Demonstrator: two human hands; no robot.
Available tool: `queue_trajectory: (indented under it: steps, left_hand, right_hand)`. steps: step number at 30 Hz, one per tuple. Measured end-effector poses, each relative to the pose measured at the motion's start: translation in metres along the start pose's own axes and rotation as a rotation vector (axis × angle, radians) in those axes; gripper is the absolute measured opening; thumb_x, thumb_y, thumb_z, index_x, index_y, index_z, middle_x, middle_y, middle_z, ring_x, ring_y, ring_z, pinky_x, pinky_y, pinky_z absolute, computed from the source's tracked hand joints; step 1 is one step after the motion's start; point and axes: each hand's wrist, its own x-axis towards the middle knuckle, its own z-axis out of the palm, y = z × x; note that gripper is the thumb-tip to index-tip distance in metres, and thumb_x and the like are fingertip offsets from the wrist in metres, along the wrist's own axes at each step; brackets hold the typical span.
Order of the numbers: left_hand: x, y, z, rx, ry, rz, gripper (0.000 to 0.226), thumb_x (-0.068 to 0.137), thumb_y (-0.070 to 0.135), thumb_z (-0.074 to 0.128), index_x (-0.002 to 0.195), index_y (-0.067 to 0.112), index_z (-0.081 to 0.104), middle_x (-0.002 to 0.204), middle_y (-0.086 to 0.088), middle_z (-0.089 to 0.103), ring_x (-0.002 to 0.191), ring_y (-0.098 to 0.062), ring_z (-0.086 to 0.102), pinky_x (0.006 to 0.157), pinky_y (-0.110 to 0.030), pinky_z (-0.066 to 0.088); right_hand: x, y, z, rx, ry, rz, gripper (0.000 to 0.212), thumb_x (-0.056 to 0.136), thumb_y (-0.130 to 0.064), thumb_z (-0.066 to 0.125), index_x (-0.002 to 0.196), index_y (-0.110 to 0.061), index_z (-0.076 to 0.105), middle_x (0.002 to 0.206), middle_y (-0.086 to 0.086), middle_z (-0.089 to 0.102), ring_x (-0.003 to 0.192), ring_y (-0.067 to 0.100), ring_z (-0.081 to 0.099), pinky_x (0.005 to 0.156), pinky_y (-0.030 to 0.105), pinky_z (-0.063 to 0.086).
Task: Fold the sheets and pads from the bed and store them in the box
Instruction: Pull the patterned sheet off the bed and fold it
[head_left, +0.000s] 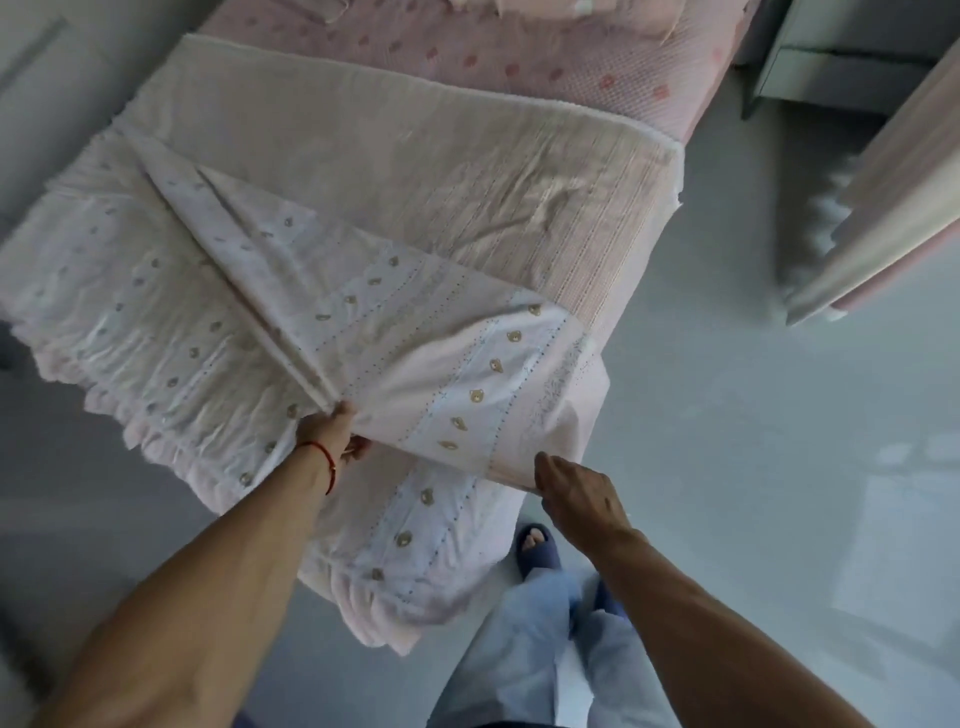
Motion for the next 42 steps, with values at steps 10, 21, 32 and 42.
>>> queue_trajectory:
  steps: [10, 21, 32, 42]
  left_hand:
    - [0.020, -0.075, -0.062, 0.070, -0.143, -0.065, 0.032, 0.101, 0.030, 0.062, 0.116, 0.002, 0.061, 0.093, -0.018, 0.071, 0.069, -0.028, 0.069, 0.042, -0.025, 0.052]
    - [0.100, -0.174, -0.092, 0.112, -0.539, -0.291, 0.038, 0.105, 0.038, 0.049, 0.115, 0.001, 0.052, 0.082, -0.023, 0.076, 0.085, -0.031, 0.073, 0.068, -0.035, 0.063]
    - [0.162, -0.231, -0.077, 0.045, -0.591, -0.214, 0.061, 0.105, 0.048, 0.045, 0.140, -0.001, 0.049, 0.100, -0.018, 0.076, 0.092, -0.023, 0.076, 0.071, -0.025, 0.058]
    - [0.128, -0.232, -0.110, 0.017, -0.556, -0.009, 0.050, 0.104, 0.040, 0.052, 0.126, -0.004, 0.060, 0.105, -0.025, 0.071, 0.083, -0.025, 0.074, 0.072, -0.027, 0.062]
  right_hand:
    - [-0.056, -0.061, 0.092, -0.017, 0.134, 0.151, 0.065, 0.050, 0.000, 0.087, 0.091, -0.018, 0.041, 0.066, 0.005, 0.059, 0.051, 0.031, 0.057, 0.042, 0.029, 0.029]
    - [-0.059, -0.198, 0.243, 0.722, -0.054, 1.283, 0.012, 0.091, -0.016, 0.055, 0.084, -0.010, 0.063, 0.085, 0.009, 0.067, 0.087, 0.031, 0.061, 0.073, 0.032, 0.047]
    - [0.010, -0.142, 0.323, 2.238, 0.743, 1.600, 0.031, 0.099, -0.030, 0.067, 0.079, -0.009, 0.054, 0.051, 0.000, 0.051, 0.034, 0.012, 0.044, 0.037, 0.021, 0.036]
    - [-0.068, -0.167, 0.332, 2.090, 0.907, 1.621, 0.017, 0.094, -0.007, 0.072, 0.079, -0.005, 0.064, 0.067, 0.003, 0.057, 0.047, 0.005, 0.046, 0.041, 0.014, 0.040]
